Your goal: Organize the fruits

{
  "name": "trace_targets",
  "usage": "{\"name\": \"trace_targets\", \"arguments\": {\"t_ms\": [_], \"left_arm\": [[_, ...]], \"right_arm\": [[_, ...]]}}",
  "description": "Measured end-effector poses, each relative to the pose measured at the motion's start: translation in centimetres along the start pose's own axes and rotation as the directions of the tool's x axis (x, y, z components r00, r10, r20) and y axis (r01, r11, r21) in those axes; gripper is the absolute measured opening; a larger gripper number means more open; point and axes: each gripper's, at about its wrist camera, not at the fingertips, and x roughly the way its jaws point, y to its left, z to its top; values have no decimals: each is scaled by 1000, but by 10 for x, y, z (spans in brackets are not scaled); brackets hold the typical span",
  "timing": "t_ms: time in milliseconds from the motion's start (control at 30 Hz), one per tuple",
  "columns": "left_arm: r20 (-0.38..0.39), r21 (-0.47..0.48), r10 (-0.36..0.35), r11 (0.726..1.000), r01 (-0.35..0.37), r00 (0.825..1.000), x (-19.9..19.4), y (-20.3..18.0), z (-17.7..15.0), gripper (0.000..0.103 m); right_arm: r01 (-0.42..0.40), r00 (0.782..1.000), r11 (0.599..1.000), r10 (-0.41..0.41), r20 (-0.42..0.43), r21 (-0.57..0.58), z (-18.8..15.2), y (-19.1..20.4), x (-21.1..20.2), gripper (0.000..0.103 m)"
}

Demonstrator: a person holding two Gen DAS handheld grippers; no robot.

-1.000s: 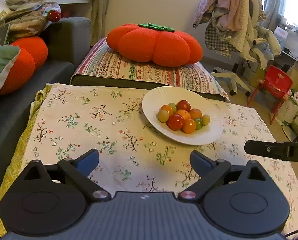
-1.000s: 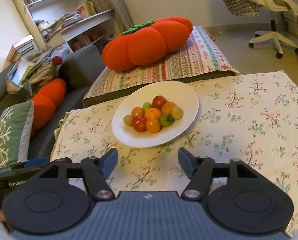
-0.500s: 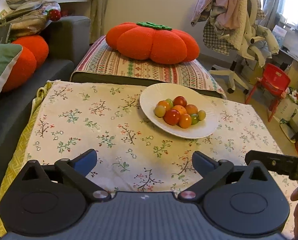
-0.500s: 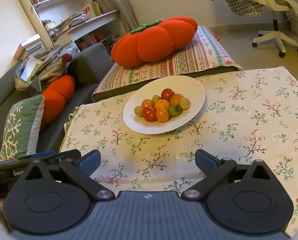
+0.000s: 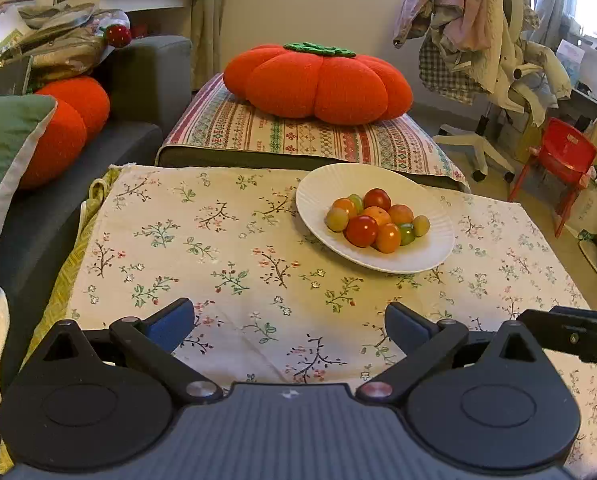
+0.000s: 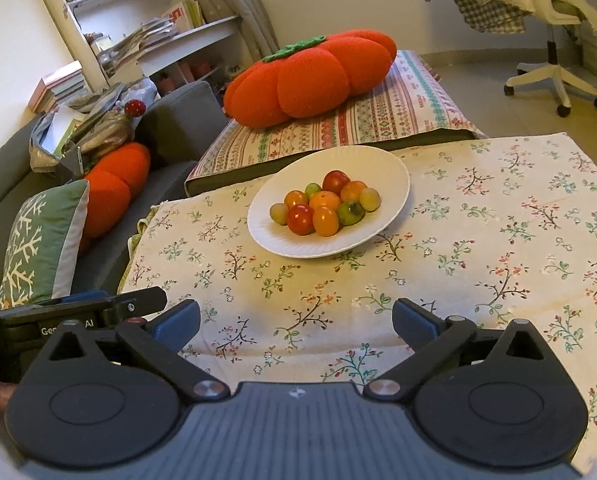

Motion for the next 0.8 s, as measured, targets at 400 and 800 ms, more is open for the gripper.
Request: {"name": "trace_targets", "arguments": {"t_ms": [400, 800], "left_arm": [[15, 18, -5, 1000, 5, 1000, 0, -7, -2, 88], [28, 49, 22, 999, -23, 999, -4, -14, -3, 88]], "right_arm": [[25, 1000, 999, -25, 7, -22, -1, 3, 2, 102], [32, 999, 999, -31, 23, -33, -1, 5, 1, 102]]}}
